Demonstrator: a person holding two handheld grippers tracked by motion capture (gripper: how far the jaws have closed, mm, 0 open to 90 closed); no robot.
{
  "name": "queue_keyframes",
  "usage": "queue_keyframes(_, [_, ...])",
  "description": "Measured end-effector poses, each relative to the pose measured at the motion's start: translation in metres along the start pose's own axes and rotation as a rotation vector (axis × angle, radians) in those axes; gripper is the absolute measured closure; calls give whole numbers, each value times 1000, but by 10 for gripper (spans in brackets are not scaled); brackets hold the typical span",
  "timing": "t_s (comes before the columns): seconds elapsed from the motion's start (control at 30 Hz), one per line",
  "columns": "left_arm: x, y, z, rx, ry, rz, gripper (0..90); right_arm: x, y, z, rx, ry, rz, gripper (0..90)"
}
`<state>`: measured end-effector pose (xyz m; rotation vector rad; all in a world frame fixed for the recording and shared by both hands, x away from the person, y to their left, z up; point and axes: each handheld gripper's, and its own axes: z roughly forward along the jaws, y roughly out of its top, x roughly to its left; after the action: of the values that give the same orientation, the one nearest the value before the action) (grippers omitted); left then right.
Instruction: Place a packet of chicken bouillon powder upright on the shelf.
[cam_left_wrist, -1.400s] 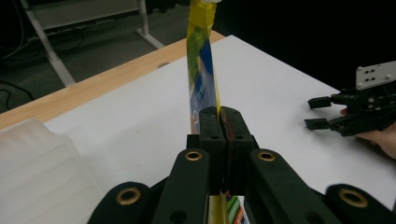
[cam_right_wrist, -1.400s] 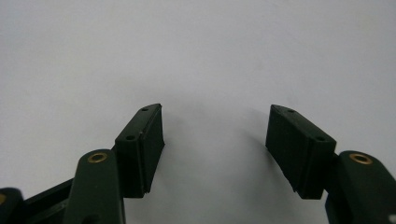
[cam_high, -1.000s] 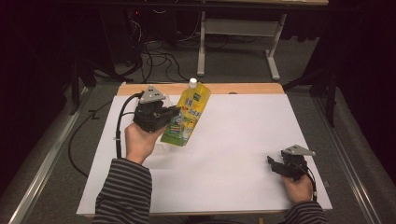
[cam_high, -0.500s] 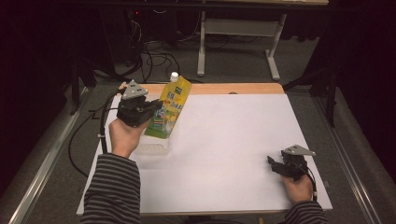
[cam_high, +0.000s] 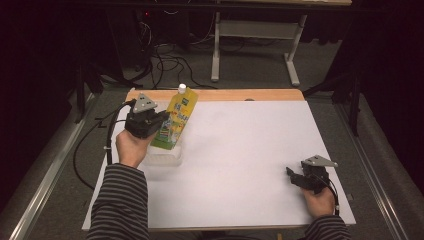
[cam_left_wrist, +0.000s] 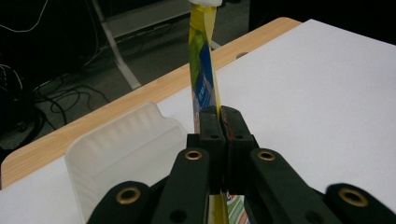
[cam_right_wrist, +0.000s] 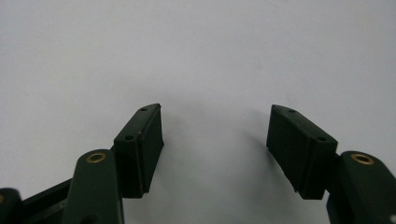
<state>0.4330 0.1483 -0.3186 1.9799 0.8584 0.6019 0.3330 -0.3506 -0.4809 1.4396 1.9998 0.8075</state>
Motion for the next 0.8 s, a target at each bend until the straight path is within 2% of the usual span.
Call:
queue_keyframes(0.2, [-2, -3, 7, 9, -5, 27, 890, 0, 0, 0, 0, 1, 0, 368])
queue_keyframes(0.43, [-2, -12, 13, 52, -15, 53, 887, -1, 0, 0, -1, 2, -3, 368])
queue_keyframes(0.57, [0, -17, 11, 58, -24, 36, 884, 0, 0, 0, -1, 2, -2, 368])
queue_keyframes(0.7, [3, -22, 7, 99, -22, 24, 878, 0, 0, 0, -1, 2, -2, 368])
queue_keyframes(0.8, [5, -23, 3, 111, -16, -12, 876, 0, 0, 0, -1, 1, -1, 368])
